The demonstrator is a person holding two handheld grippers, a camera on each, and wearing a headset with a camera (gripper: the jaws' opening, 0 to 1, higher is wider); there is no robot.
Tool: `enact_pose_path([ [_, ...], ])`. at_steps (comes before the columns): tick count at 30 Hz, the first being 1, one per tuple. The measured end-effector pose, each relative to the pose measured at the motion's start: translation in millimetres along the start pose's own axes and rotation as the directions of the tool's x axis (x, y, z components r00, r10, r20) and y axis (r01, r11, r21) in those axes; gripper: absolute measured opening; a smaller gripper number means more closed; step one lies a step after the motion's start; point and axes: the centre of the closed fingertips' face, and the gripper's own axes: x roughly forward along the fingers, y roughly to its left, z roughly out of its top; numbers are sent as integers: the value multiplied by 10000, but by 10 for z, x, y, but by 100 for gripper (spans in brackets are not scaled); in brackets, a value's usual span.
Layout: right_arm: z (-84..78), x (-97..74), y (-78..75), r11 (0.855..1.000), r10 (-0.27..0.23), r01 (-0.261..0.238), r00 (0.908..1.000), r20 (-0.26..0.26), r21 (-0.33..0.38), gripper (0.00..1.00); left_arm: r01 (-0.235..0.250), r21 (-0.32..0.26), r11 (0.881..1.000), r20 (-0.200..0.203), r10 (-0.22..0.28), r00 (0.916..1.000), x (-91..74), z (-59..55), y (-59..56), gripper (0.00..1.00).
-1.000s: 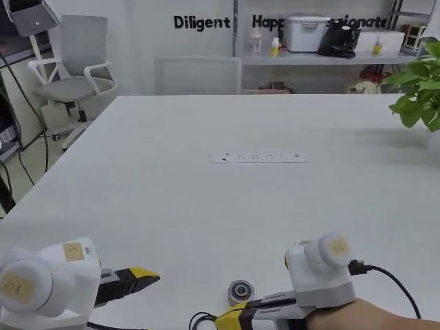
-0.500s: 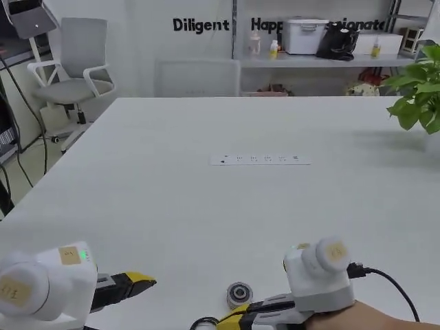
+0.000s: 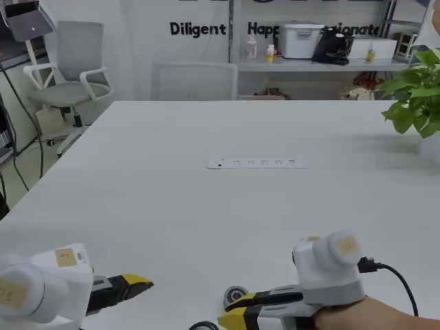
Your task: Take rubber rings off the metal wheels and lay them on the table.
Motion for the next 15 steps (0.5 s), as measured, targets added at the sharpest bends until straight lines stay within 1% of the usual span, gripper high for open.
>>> enact_pose_path([
  [6, 93, -101, 51, 9988, -66, 73, 9999, 146, -484, 22, -21, -4, 10000, 119, 21, 9999, -19, 40, 13, 67],
  [10, 161, -200, 87, 9958, -157, 183, 9994, 301, -896, 26, -27, 4, 10000, 189, 27, 9998, -32, 54, 18, 67],
  [13, 178, -284, 93, 9938, -273, 310, 9990, 359, -1072, 31, -25, 20, 10000, 222, 25, 9998, -45, 67, 14, 68],
  [15, 173, -364, 77, 9901, -484, 523, 9983, 326, -1302, 36, -31, 55, 10000, 232, 29, 9997, -54, 73, 17, 68],
])
